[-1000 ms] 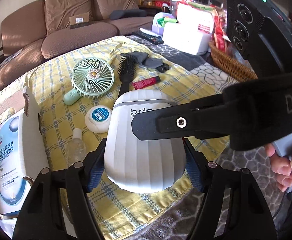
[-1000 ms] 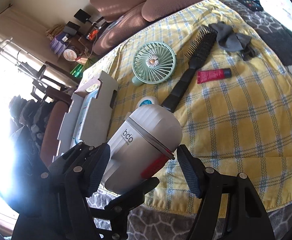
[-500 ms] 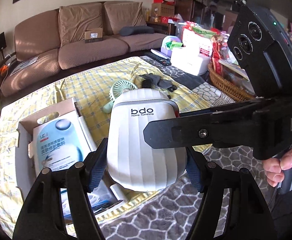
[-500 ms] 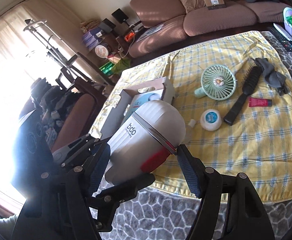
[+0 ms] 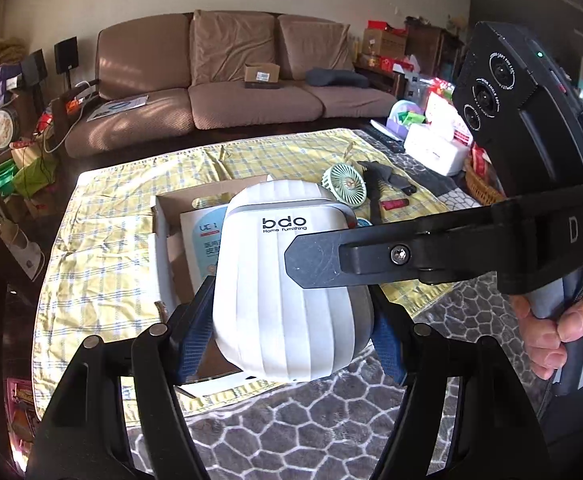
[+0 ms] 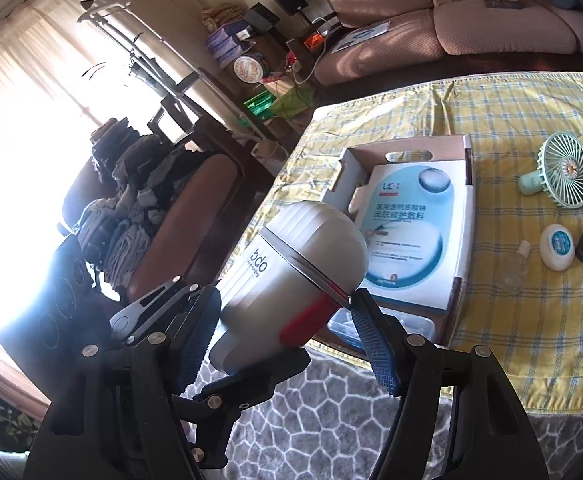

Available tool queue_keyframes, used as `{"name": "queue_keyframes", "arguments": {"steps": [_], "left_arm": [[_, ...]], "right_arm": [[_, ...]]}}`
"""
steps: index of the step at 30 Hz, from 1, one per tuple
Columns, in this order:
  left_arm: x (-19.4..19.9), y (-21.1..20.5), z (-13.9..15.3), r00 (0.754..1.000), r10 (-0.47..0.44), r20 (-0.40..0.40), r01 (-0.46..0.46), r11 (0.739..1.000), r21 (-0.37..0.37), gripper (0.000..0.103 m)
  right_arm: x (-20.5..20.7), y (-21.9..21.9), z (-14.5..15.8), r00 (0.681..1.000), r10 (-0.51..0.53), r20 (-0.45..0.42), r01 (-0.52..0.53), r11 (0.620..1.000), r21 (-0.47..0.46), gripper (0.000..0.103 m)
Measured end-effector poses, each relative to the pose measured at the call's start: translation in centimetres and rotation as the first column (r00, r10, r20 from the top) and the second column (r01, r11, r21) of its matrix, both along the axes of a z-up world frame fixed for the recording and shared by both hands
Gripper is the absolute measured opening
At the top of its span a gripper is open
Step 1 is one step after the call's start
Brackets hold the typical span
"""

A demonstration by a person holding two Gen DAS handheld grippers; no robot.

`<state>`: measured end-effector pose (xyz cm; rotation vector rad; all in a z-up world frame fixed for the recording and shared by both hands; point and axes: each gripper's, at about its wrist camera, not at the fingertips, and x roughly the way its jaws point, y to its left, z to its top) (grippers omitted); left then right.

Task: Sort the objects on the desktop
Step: 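Carry the humidifier over the cardboard box and lower it inside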

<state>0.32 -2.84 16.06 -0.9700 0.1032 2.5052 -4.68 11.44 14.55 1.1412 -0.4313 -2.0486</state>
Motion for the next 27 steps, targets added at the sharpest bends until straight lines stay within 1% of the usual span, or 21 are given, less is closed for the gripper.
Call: {"name": "queue_keyframes", "arguments": {"steps": [2,5,8,10,14,17,21,25,27], "left_arm": [[-0.2,-1.3,0.5,1.0,0.012,-0.006,-0.012,1.0,0.008,0.067],[-1.1,-2.5,0.5,1.0,0.016,0.002,-0.016,1.0,0.008,0.067],[-2.4,-2.7,-0.1,1.0,0.01,0.015,-0.01,1.0,-0.013,0.067],[-3.8,-2.0,-0.9,1.0,0.006,0.031,-0.005,0.999,-0.032,0.067],[-6.9,-0.8,-3.4,0.993,-0.005,0.116,0.007,1.0,-0.016,0.067],[-9.7,0.1,-4.8,0.983,-0.019,0.185,0.02,1.0,-0.003,0.067],[-13.3,1.7,-6.1,0.967,-0.047,0.251,0.054,0.998,-0.022,0.067],[-16.5,3.4,-7.3,0.952,-0.015,0.305,0.038,0.997,-0.07,0.067],[-17.8,3.6,-8.2,0.94,0.015,0.342,0.006,0.998,-0.06,0.067]], "right_arm": [[-0.3,-1.2,0.4,1.0,0.002,0.006,-0.002,1.0,-0.014,0.069],[-0.8,-2.8,0.7,1.0,-0.002,-0.004,0.002,1.0,0.006,0.069],[-1.4,-3.8,0.4,1.0,-0.016,-0.016,0.017,0.999,0.042,0.069],[-2.4,-3.8,-0.4,1.0,-0.029,-0.012,0.029,0.998,0.062,0.069],[-4.8,-3.1,-2.7,0.997,-0.072,0.039,0.068,0.994,0.089,0.069],[-6.8,-2.1,-4.2,0.992,-0.106,0.065,0.099,0.99,0.102,0.069],[-9.7,-0.9,-5.3,0.988,-0.132,0.082,0.121,0.984,0.13,0.069],[-13.2,0.1,-6.8,0.983,-0.145,0.114,0.127,0.98,0.152,0.068],[-14.7,0.2,-7.6,0.98,-0.148,0.135,0.125,0.978,0.165,0.067]]}}
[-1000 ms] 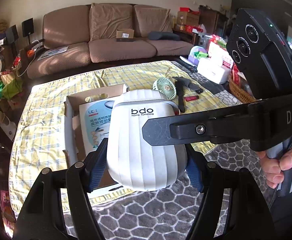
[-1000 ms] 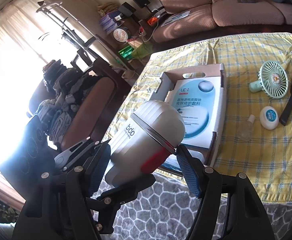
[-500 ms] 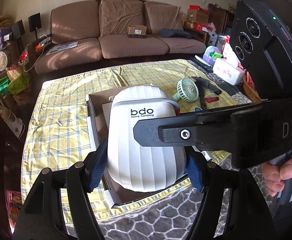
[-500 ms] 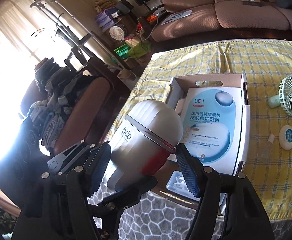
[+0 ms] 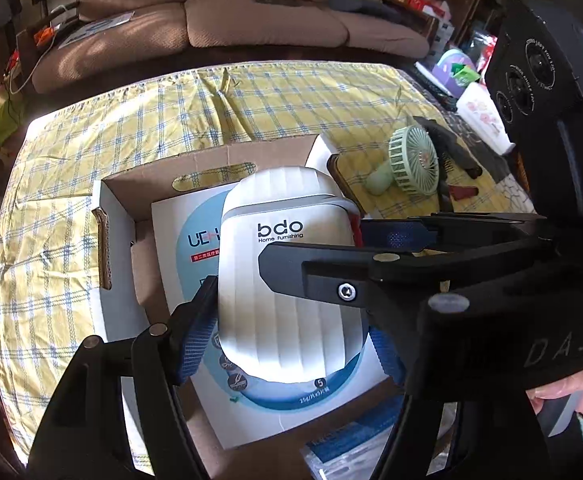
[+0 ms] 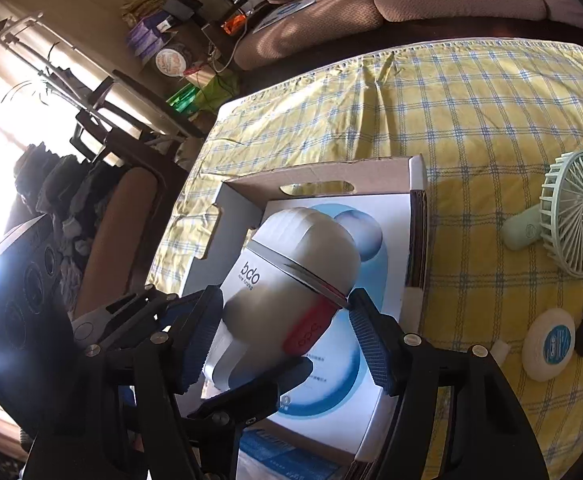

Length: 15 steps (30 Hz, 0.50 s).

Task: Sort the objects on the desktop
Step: 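Carry the humidifier over the cardboard box and lower it inside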

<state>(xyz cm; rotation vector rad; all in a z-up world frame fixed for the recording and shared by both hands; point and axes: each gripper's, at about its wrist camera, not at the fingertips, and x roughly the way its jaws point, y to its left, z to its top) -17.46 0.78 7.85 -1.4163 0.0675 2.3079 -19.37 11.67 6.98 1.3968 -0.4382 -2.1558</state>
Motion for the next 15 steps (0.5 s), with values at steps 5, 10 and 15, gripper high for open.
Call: {"name": "queue_keyframes", "arguments": {"steps": [5,10,15], "left_arm": [[-1.9,-0.2,-1.7,0.996,0.079,0.038,-0.079,0.997,0.0,0.066],[-2.4,-0.3,-1.5,0.992,0.093,0.089,-0.1,0.992,0.079,0.074],[-2.0,0.8,-1.0,0.993,0.077,0.089,-0.077,0.997,0.001,0.076]], "right_arm": [[-2.1,-1.2,0.5,0.997,0.028,-0.068,-0.021,0.994,0.107,0.065],[-2.3,-1.0,1.5,0.992,0.019,-0.121,-0.004,0.992,0.122,0.064],[-0.4,1.9,3.4,0.983,-0.036,-0.18,0.052,0.995,0.085,0.064]]}}
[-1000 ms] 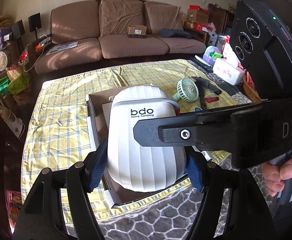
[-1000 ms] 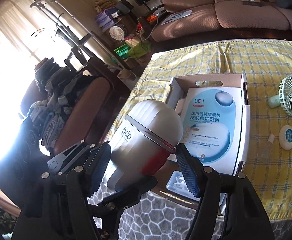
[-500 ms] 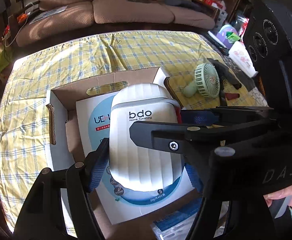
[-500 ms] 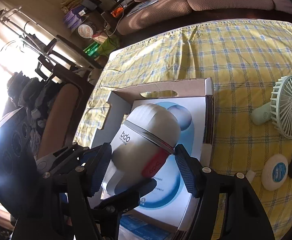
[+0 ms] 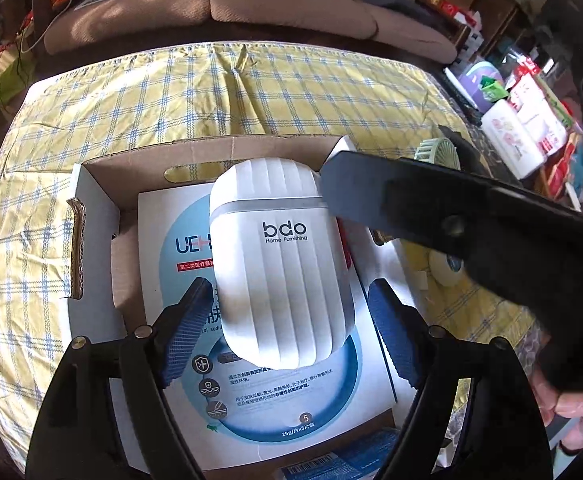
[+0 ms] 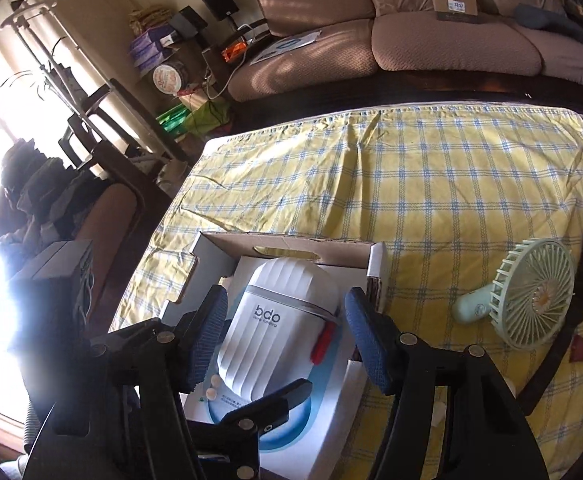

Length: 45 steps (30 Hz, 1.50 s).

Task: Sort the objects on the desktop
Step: 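Carry the humidifier over the cardboard box and lower it inside, then open the left gripper and withdraw it from the box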

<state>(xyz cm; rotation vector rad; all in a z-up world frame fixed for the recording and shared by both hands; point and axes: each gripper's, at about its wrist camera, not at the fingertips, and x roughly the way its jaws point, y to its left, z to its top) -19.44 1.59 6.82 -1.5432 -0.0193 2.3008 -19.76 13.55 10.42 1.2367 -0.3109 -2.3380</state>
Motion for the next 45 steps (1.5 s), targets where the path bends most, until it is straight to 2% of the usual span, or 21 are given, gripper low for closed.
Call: {"name": "queue_keyframes", "arguments": {"steps": [2,12,16,18,19,22,24,29,31,32,34,39,45], "left_arm": [[0.3,0.3,0.1,1.0,-0.01,-0.009,0.009,1.0,-0.015,0.067],[-0.5,1.6,-0.1,1.0,0.019,0.0,-0.019,1.0,-0.024,0.067],[-0.7,1.3,-0.2,0.999,0.035,0.009,-0.035,0.999,0.007,0.067],[-0.6,0.8,-0.2,0.999,0.038,0.026,-0.038,0.999,0.021,0.071],[-0.3,0.6,0.0,0.999,0.041,0.021,-0.041,0.999,0.027,0.078],[1.6,-0.3,2.0,0.998,0.035,-0.057,-0.033,0.999,0.041,0.088],[3.4,-0.8,3.4,0.993,0.029,-0.115,-0.026,0.999,0.029,0.102],[7.8,-1.9,5.6,0.976,0.027,-0.217,-0.038,0.998,-0.049,0.103],[9.3,-2.4,6.1,0.968,0.042,-0.247,-0.063,0.995,-0.076,0.103],[10.0,-2.7,6.3,0.964,0.05,-0.26,-0.072,0.994,-0.077,0.103],[11.1,-3.3,6.6,0.961,0.065,-0.269,-0.087,0.994,-0.073,0.103],[13.5,-4.3,7.3,0.953,0.087,-0.291,-0.117,0.989,-0.088,0.103],[15.9,-5.3,7.8,0.949,0.121,-0.29,-0.141,0.989,-0.049,0.103]], "right_arm": [[0.9,1.6,0.7,0.999,-0.028,-0.02,0.028,1.0,0.0,0.065],[4.6,6.2,1.0,0.999,-0.04,-0.028,0.041,0.999,0.027,0.065],[5.4,7.2,0.7,0.999,-0.052,-0.014,0.052,0.999,0.005,0.065],[6.0,7.5,0.6,0.999,-0.052,-0.009,0.052,0.999,0.004,0.065],[6.3,7.7,0.6,0.999,-0.054,-0.008,0.054,0.999,0.006,0.065],[7.2,8.3,0.5,0.998,-0.061,-0.005,0.061,0.998,0.017,0.067],[7.9,8.2,0.5,0.998,-0.057,-0.006,0.057,0.998,0.037,0.074],[9.8,6.5,1.0,0.998,-0.032,-0.049,0.036,0.996,0.081,0.087],[10.5,5.3,1.2,0.997,-0.019,-0.077,0.027,0.994,0.11,0.094],[10.9,4.8,1.3,0.995,-0.013,-0.097,0.026,0.992,0.125,0.102],[11.6,4.0,1.4,0.993,-0.011,-0.121,0.028,0.99,0.14,0.103],[13.1,3.2,1.1,0.996,-0.006,-0.094,0.021,0.987,0.157,0.103],[15.4,3.2,1.5,0.996,-0.008,-0.093,0.025,0.982,0.187,0.103]]}}
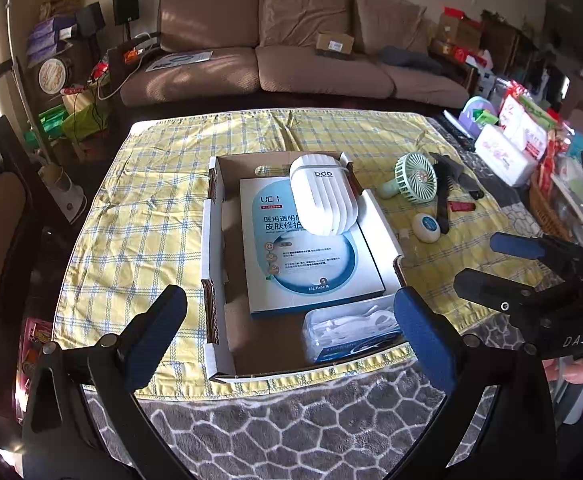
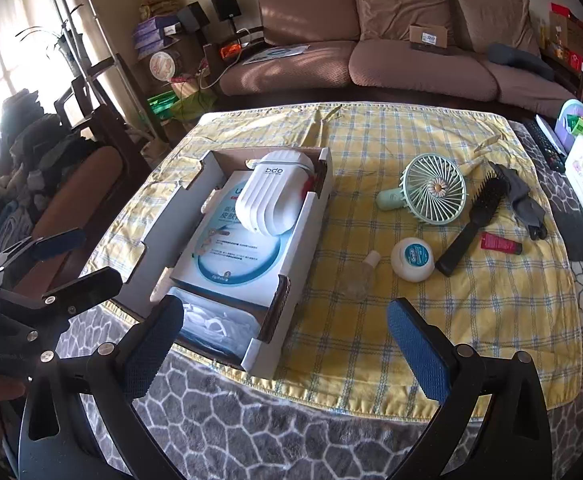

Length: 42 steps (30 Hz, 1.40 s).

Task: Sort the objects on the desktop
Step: 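Open the left gripper and withdraw it from the box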

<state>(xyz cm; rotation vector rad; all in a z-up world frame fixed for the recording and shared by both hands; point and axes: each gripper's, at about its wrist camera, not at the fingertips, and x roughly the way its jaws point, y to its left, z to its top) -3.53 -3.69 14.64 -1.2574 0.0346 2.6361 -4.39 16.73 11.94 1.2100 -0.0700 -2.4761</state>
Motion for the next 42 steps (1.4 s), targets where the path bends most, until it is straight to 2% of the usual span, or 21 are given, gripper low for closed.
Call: {"name": "queue_keyframes", "arguments": {"steps": [13,23,28,34,37,39,42], "left_arm": [[3.6,0.4,0.5,0.999,-0.038,0.001,0.038,0.999,0.001,0.103],[3.0,-0.9,0.6,1.0,-0.026,0.003,0.026,0.999,0.026,0.103],[3.7,0.8,1.0,0.995,-0.088,-0.046,0.09,0.995,0.031,0.103],[3.9,4.7,0.6,0.986,-0.154,-0.071,0.159,0.984,0.08,0.103],[3.8,6.1,0.1,0.982,-0.171,-0.076,0.179,0.977,0.115,0.103],[3.4,7.2,-0.4,0.978,-0.196,-0.075,0.204,0.972,0.113,0.103],[3.0,8.9,-1.1,0.965,-0.246,-0.088,0.254,0.963,0.091,0.103]], "right_arm": [[4.3,2.2,0.5,1.0,-0.009,0.004,0.009,1.0,0.028,0.103],[4.1,1.8,2.1,0.999,0.032,-0.019,-0.032,0.999,-0.004,0.102],[3.5,5.0,2.1,0.999,-0.03,-0.043,0.028,0.998,-0.047,0.103],[2.3,10.3,0.0,0.992,-0.128,-0.016,0.126,0.989,-0.082,0.103],[1.9,10.9,-0.9,0.992,-0.111,-0.056,0.108,0.993,-0.057,0.099],[1.2,10.6,-1.6,0.994,-0.082,-0.071,0.081,0.996,-0.023,0.09],[-0.8,9.9,-3.1,0.997,-0.047,-0.059,0.047,0.999,0.008,0.083]]}}
